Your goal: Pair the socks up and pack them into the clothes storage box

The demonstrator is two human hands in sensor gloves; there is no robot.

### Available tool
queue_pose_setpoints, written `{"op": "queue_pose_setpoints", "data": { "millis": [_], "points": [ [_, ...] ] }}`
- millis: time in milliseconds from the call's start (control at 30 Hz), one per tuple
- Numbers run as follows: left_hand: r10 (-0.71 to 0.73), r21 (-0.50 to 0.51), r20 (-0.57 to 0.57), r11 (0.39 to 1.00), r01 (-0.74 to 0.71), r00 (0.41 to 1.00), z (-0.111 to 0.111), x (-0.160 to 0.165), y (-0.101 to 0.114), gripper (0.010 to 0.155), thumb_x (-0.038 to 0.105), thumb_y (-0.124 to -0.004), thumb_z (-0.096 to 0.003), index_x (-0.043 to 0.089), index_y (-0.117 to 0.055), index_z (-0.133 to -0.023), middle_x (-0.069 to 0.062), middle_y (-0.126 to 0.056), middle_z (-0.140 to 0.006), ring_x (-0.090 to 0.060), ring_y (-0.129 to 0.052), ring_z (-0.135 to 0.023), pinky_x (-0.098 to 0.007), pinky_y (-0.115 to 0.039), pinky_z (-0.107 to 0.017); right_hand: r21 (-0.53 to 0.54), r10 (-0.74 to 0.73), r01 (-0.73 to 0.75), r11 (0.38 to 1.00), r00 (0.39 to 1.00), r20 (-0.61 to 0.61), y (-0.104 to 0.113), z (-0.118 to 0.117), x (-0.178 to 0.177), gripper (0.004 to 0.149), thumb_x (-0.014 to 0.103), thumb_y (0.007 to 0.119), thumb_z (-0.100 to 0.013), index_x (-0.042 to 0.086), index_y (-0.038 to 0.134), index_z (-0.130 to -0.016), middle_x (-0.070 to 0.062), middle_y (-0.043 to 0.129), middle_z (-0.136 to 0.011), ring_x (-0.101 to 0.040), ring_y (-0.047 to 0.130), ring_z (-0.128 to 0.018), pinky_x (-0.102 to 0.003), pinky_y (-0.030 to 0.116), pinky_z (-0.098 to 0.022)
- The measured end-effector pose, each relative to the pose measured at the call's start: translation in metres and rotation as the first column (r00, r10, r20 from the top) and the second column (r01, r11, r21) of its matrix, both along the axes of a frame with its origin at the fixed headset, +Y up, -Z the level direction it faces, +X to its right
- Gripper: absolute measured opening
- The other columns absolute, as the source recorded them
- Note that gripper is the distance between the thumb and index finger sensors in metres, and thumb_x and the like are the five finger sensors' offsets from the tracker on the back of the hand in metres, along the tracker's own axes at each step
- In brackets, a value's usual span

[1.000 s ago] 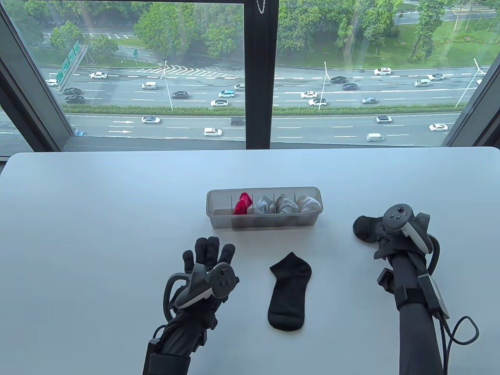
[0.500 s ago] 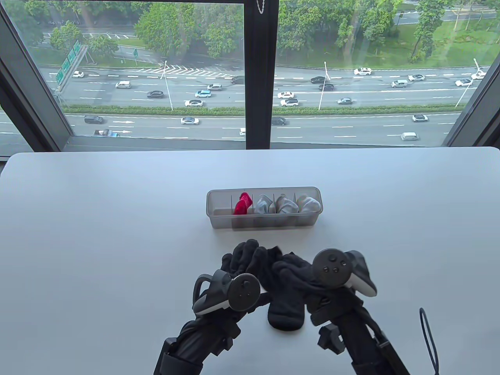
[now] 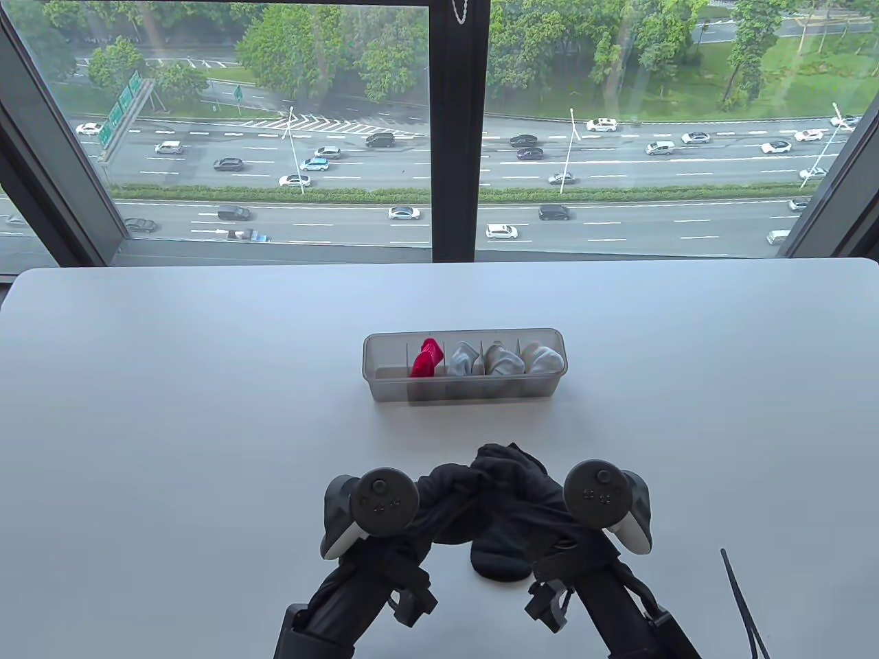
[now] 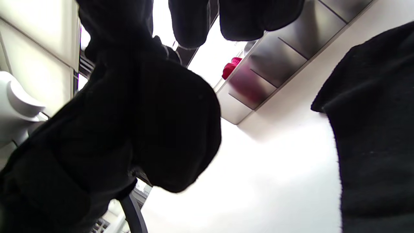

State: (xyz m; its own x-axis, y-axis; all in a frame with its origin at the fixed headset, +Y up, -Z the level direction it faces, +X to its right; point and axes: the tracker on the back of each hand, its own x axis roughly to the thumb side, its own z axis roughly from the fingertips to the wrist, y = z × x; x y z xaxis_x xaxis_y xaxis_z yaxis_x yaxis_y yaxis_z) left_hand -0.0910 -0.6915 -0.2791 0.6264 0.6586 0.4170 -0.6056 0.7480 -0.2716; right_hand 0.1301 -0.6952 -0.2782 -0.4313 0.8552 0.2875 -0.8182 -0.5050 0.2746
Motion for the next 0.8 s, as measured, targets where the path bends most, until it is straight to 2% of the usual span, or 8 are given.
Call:
{"op": "queue_pose_setpoints", "data": {
  "millis": [133,267,400,533,600,667,733,800],
  "points": [
    [-0.042,-0.074,0.031,0.996,0.044,0.999,0.002,0.004,-0.001,0.054,0.037,-0.06,-0.0615,0.015,-0.053,-0.111,-0.022,-0.076,-0.106,-0.049,-0.079,-0.096,-0.068,-0.062,-0.072,0.078,0.085,-0.091,0.993,0.994,0.068,0.002,0.001,0.006,0.039,0.034,0.068,-0.062,0.02,0.063,-0.098,-0.014,0.081,-0.101,-0.043,0.075,-0.097,-0.058,0.063,-0.074],
    [-0.078,-0.067,0.133,0.994,0.087,0.988,0.008,0.006,0.01,0.089,0.049,-0.07,-0.0566,0.017,-0.013,-0.116,-0.022,-0.032,-0.123,-0.056,-0.04,-0.112,-0.074,-0.043,-0.076,0.254,0.327,-0.343,0.904,0.939,0.107,0.016,0.006,-0.002,0.038,0.037,0.074,-0.059,0.024,0.071,-0.095,-0.005,0.094,-0.078,-0.029,0.092,-0.083,-0.059,0.06,-0.075],
    [-0.186,0.078,-0.033,0.979,0.188,0.982,0.01,0.01,0.023,0.06,0.032,-0.076,-0.0568,0.014,-0.055,-0.11,-0.008,-0.091,-0.089,-0.034,-0.095,-0.083,-0.065,-0.066,-0.072,0.299,0.403,-0.43,0.852,0.903,0.15,0.022,0.009,-0.014,0.036,0.044,0.076,-0.056,0.026,0.077,-0.087,-0.001,0.095,-0.065,-0.021,0.096,-0.073,-0.06,0.058,-0.076],
    [-0.195,0.128,-0.145,0.969,0.213,0.97,0.01,0.001,0.02,0.037,0.029,-0.07,-0.0597,0.015,-0.077,-0.093,-0.007,-0.1,-0.077,-0.031,-0.104,-0.069,-0.061,-0.073,-0.068,0.251,0.357,-0.386,0.888,0.922,0.153,0.015,0.005,-0.004,0.039,0.047,0.071,-0.054,0.025,0.079,-0.085,-0.001,0.092,-0.061,-0.02,0.094,-0.07,-0.06,0.058,-0.075],
    [-0.142,0.131,-0.174,0.977,0.166,0.975,0.008,-0.008,0.018,0.037,0.03,-0.066,-0.0604,0.016,-0.073,-0.094,-0.008,-0.096,-0.083,-0.034,-0.099,-0.076,-0.062,-0.071,-0.069,0.207,0.331,-0.353,0.912,0.934,0.133,0.011,0.002,0.006,0.045,0.05,0.067,-0.055,0.026,0.075,-0.092,-0.005,0.088,-0.075,-0.027,0.086,-0.083,-0.065,0.052,-0.075],
    [-0.062,0.084,-0.138,0.994,0.074,0.988,0.005,-0.011,0.015,0.037,0.03,-0.067,-0.0605,0.018,-0.073,-0.095,-0.011,-0.09,-0.093,-0.041,-0.091,-0.086,-0.066,-0.066,-0.07,0.109,0.256,-0.252,0.962,0.966,-0.028,0.005,0.0,0.007,0.078,0.059,0.065,-0.052,0.023,0.038,-0.116,-0.022,0.051,-0.117,-0.05,0.046,-0.108,-0.074,0.036,-0.073],
    [-0.024,0.058,-0.124,0.998,0.032,0.992,0.004,-0.009,0.012,0.037,0.033,-0.068,-0.0607,0.019,-0.076,-0.094,-0.015,-0.08,-0.102,-0.045,-0.082,-0.093,-0.068,-0.061,-0.072,-0.005,0.153,-0.156,0.988,0.973,-0.172,0.001,-0.001,-0.002,0.089,0.059,0.067,-0.052,0.025,0.017,-0.117,-0.024,0.014,-0.123,-0.055,0.014,-0.108,-0.074,0.024,-0.073],
    [-0.007,0.061,-0.105,0.998,0.013,0.994,0.004,-0.007,0.012,0.038,0.036,-0.065,-0.0612,0.019,-0.078,-0.093,-0.016,-0.078,-0.104,-0.045,-0.08,-0.095,-0.068,-0.06,-0.072,-0.016,0.176,-0.184,0.983,0.962,-0.208,0.0,-0.002,-0.012,0.082,0.054,0.072,-0.055,0.029,0.023,-0.116,-0.019,0.016,-0.124,-0.054,0.016,-0.109,-0.073,0.026,-0.075]
  ]
}}
